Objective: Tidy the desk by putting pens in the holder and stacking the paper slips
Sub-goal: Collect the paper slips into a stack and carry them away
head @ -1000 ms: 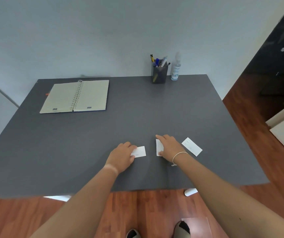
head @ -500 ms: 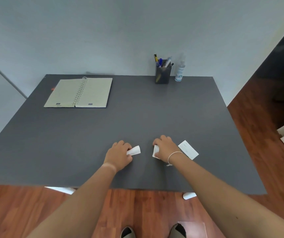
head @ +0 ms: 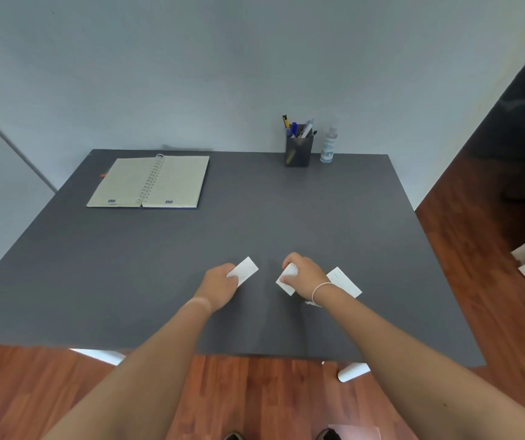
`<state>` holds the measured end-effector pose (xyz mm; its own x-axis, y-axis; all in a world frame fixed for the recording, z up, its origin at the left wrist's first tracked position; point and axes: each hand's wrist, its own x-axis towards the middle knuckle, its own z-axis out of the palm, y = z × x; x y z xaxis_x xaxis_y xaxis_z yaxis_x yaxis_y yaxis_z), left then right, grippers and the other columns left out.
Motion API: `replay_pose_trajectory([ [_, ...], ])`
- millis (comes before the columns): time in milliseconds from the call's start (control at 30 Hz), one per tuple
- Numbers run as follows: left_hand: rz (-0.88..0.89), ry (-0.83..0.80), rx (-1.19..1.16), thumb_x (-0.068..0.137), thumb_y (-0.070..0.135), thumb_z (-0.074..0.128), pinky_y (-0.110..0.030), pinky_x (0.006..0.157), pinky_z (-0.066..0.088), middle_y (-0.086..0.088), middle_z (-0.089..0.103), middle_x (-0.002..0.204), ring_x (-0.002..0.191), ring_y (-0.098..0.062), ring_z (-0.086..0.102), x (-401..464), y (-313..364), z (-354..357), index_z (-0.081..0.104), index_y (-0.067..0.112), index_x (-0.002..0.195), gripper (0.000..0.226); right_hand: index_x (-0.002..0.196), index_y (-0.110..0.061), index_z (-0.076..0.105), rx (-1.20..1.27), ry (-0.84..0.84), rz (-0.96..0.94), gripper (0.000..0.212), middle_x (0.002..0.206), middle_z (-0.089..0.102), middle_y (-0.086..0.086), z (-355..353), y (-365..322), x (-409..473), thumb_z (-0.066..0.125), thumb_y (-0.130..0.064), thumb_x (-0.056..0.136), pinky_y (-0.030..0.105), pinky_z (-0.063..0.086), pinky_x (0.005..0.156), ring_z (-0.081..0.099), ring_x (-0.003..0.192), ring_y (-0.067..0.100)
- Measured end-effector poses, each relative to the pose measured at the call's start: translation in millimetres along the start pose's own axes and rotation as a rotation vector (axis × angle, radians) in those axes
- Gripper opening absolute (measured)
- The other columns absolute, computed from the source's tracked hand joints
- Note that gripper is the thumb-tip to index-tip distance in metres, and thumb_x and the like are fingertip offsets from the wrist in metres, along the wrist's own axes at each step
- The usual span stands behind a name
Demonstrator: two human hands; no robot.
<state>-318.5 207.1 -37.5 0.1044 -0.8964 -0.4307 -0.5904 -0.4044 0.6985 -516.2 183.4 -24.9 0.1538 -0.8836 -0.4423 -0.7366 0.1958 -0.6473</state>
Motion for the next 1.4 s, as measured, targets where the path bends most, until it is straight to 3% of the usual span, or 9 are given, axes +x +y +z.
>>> replay_pose_trajectory([
  [133,-0.01,-0.029,-0.083,0.086,0.003,0.033,-0.029,0.066,0.051,-0.005,0.05,0.085,0.074,-0.022,0.049,0.8,14.4,-4.5,0.055,0.007,0.089,0.022,0.114,-0.017,0.051,0.078,0.028,0.01,0.026,0.126,0.046,0.007,-12.1,-9.9,0.9,0.047,-0.028,0.091,0.029,0.038,0.079,0.047,0.096,0.021],
  [433,0.075,-0.029,-0.158,0.083,-0.002,0.036,-0.014,0.049,0.046,-0.005,0.057,0.096,0.064,-0.015,0.051,0.4,47.1,-8.2,0.061,0.007,0.101,0.032,0.118,-0.019,0.052,0.256,0.088,-0.036,0.029,0.13,0.046,0.006,-34.2,-29.3,-4.4,0.038,-0.022,0.093,0.028,0.037,0.084,0.048,0.1,0.018],
  [533,0.097,-0.036,-0.177,0.082,-0.003,0.038,-0.017,0.053,0.048,-0.004,0.061,0.098,0.064,-0.013,0.054,0.8,55.5,-6.1,0.063,0.007,0.106,0.037,0.117,-0.017,0.052,0.319,0.113,-0.064,0.031,0.121,0.05,0.007,-34.8,-33.2,-5.6,0.033,-0.014,0.093,0.026,0.038,0.079,0.049,0.092,0.016],
  [667,0.1,-0.057,-0.229,0.081,-0.003,0.04,-0.02,0.057,0.05,-0.003,0.062,0.096,0.07,-0.011,0.055,-0.4,62.5,-6.0,0.064,0.008,0.107,0.037,0.098,-0.016,0.059,0.417,0.187,-0.102,0.024,0.081,0.053,-0.001,-34.5,-37.4,-4.5,0.037,-0.009,0.091,0.02,0.037,0.059,0.046,0.067,0.009],
  [767,0.106,-0.082,-0.268,0.082,-0.003,0.042,-0.019,0.058,0.05,-0.001,0.062,0.093,0.072,-0.011,0.056,-1.9,65.7,-5.9,0.064,0.013,0.102,0.034,0.084,-0.016,0.063,0.521,0.281,-0.117,0.018,0.079,0.06,-0.002,-34.6,-38.7,-4.8,0.048,-0.008,0.089,0.02,0.041,0.064,0.054,0.073,0.012],
  [900,0.107,-0.092,-0.302,0.083,-0.002,0.043,-0.019,0.058,0.049,-0.001,0.063,0.095,0.072,-0.012,0.056,-2.8,69.1,-6.1,0.064,0.014,0.103,0.034,0.095,-0.01,0.07,0.498,0.292,-0.111,0.022,0.099,0.066,0.001,-34.4,-39.9,-5.5,0.049,-0.011,0.089,0.022,0.042,0.085,0.056,0.093,0.013],
  [1067,0.091,-0.109,-0.329,0.083,-0.001,0.042,-0.02,0.057,0.047,0.0,0.063,0.089,0.069,-0.011,0.055,-5.3,70.4,-7.7,0.065,0.015,0.103,0.035,0.11,-0.01,0.066,0.433,0.28,-0.131,0.037,0.118,0.064,0.004,-30.9,-35.3,-6.4,0.038,0.0,0.088,0.02,0.039,0.086,0.056,0.103,0.015],
  [1233,0.093,-0.142,-0.339,0.084,0.001,0.042,-0.02,0.059,0.046,0.002,0.063,0.085,0.067,-0.01,0.054,-6.3,71.9,-10.3,0.065,0.017,0.103,0.033,0.118,-0.016,0.056,0.365,0.306,-0.125,0.036,0.111,0.059,0.006,-30.1,-32.6,-7.4,0.042,-0.002,0.088,0.022,0.04,0.064,0.051,0.084,0.018],
  [1400,0.078,-0.18,-0.373,0.088,0.005,0.046,-0.021,0.062,0.048,0.005,0.061,0.083,0.066,-0.009,0.053,-6.9,75.8,-11.7,0.062,0.021,0.102,0.026,0.12,-0.014,0.052,0.294,0.31,-0.148,0.036,0.106,0.05,-0.002,-30.3,-33.7,-7.5,0.047,0.0,0.087,0.023,0.036,0.079,0.048,0.091,0.017],
])
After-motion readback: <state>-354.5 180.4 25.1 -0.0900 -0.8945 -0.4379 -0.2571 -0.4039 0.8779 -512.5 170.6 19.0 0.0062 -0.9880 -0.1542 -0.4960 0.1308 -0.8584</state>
